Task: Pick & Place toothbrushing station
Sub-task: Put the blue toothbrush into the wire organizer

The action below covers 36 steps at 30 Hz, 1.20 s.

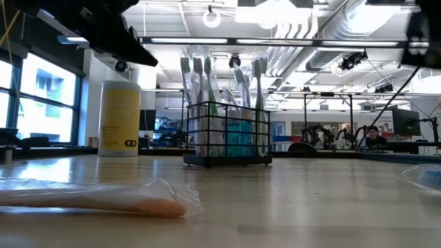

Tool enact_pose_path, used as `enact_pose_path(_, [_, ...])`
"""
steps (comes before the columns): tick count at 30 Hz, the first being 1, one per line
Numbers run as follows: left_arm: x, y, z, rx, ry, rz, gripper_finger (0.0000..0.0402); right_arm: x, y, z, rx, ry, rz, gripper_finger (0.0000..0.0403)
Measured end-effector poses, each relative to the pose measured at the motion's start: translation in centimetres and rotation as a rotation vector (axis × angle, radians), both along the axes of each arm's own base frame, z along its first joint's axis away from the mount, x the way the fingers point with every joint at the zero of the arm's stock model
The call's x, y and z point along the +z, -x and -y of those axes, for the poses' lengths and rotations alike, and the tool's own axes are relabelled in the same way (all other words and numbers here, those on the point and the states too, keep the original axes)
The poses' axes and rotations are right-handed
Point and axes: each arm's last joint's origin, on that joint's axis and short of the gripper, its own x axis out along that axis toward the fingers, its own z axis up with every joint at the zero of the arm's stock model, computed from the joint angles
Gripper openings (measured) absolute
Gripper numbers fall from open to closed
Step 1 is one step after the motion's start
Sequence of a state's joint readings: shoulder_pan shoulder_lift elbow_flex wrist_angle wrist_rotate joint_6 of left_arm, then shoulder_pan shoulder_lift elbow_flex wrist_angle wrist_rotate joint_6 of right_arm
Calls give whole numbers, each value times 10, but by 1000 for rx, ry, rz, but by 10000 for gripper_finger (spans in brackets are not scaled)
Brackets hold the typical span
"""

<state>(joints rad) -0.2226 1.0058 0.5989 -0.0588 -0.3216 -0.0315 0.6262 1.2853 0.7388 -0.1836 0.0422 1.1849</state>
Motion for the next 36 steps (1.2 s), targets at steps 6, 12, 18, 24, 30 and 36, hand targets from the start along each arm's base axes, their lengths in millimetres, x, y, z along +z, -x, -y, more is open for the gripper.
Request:
enact_pose_path(6, [0, 0, 0, 0, 0, 3, 58, -36, -13, -7, -53, -153, -297, 128])
enact_pose_path(12, [0, 0, 0, -3, -7, -1, 58, -65, -24, -3, -40, -211, -488, 128])
enact_pose_path(18, [-3, 2, 0, -3, -15, -37, 58, -81, -36, 5, -34, -226, -513, 128])
enact_pose_path(24, [-5, 3, -1, -4, -20, -58, 58, -85, -39, 7, -11, -193, -485, 128])
enact_pose_path(30, [-6, 3, 0, -25, -10, -67, 58, -89, -36, 15, -11, -141, -537, 128])
enact_pose_path(36, [-6, 3, 0, -27, -10, -73, 58, -92, -33, 24, -16, -45, -556, 128])
